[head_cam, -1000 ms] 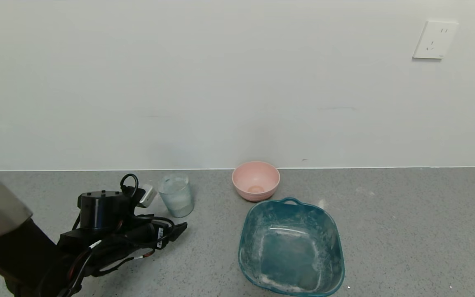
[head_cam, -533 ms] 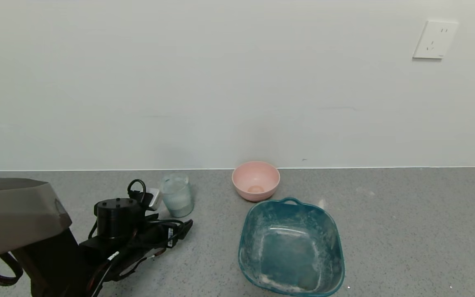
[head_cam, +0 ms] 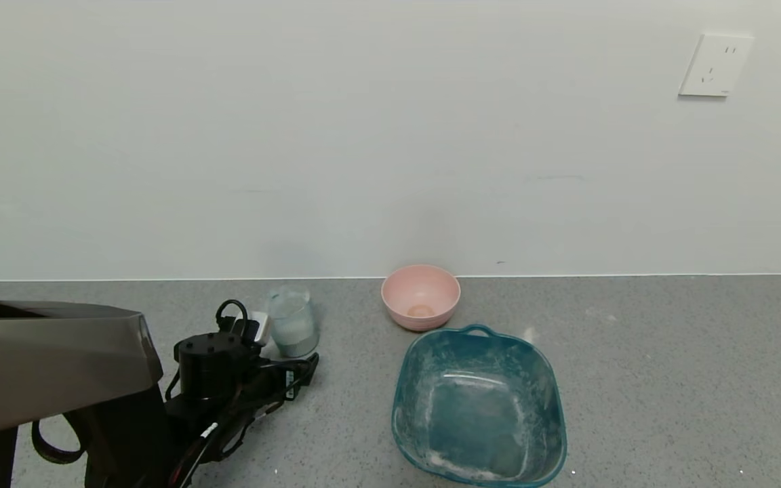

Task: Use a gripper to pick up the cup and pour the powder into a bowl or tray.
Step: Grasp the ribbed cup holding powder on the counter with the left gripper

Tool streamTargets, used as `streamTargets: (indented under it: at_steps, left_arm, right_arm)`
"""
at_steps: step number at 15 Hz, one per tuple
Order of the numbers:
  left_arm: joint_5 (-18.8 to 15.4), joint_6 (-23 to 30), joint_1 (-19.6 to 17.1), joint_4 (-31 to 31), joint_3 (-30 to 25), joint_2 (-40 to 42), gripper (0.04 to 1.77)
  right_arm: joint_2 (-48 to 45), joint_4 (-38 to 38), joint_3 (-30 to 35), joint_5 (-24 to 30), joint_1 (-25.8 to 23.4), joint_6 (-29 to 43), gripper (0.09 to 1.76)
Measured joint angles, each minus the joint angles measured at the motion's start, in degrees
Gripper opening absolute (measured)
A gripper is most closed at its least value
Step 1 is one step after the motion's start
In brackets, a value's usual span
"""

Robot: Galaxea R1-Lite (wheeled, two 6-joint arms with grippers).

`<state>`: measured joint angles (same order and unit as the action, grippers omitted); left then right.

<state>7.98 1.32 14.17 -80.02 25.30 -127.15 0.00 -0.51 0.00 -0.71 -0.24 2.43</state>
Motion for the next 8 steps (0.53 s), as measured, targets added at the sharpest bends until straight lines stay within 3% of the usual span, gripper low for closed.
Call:
streamTargets:
  at_steps: [8]
  left_arm:
    - [1.0,1.7,0.4,-2.3,1.4,-1.6,1.72]
  right_arm:
    - [0.0,0.0,0.0,0.0,0.0,0.0,1.71]
